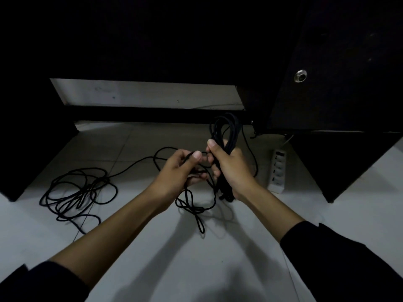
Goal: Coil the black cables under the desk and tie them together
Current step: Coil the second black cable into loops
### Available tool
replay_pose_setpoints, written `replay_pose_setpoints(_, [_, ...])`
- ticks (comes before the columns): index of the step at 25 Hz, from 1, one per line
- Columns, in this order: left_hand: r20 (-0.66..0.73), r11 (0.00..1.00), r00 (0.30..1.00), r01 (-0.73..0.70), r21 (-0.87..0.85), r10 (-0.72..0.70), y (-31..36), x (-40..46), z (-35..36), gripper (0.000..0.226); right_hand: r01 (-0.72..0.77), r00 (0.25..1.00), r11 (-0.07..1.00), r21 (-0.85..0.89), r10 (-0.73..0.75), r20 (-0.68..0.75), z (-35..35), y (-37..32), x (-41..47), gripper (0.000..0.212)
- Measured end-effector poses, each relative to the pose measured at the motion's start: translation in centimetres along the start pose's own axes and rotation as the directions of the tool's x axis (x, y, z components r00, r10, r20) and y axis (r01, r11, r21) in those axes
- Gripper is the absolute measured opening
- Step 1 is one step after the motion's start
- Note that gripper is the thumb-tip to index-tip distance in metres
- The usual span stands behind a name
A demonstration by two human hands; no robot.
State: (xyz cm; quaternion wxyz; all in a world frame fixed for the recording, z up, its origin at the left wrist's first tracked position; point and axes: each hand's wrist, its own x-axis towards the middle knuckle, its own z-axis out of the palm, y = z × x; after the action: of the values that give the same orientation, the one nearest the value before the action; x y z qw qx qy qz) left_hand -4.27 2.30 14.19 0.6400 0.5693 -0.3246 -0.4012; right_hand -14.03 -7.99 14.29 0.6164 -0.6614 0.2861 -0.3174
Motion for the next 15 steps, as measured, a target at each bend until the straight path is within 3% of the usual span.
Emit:
replay_pose_setpoints(2, [-0.029, 0.998, 0.999, -0.023, 0.050, 0.024, -0.2, 0.3, -0.1, 0.032, 0.000, 1.000, 1.000, -0.014, 0.000, -0.014, 0.1, -0.1, 0.1, 0.026])
replay_pose_setpoints(5, [-0.049, 0.997, 0.999, -0.004, 0.083, 0.008, 0.1, 0.5, -0.8, 0.014, -0.001, 1.000, 1.000, 0.005, 0.001, -0.027, -0.2, -0.5, 0.2, 0.027])
replay_pose_setpoints(7, [0.012, 0.992, 1.000, 0.016, 0.126, -0.017, 0.4, 0.4, -1.2, 0.006, -0.003, 0.999, 1.000, -0.018, 0.003, -0.035, -0.4, -0.5, 0.3, 0.027])
replay_pose_setpoints(15, [0.239, 0.939, 0.965, 0.023, 0.343, -0.111, 1.9, 0.3, -0.8, 0.016, 0.091, 0.996, 0.948, -0.305, -0.082, 0.042, 0.1, 0.3, 0.2, 0.029])
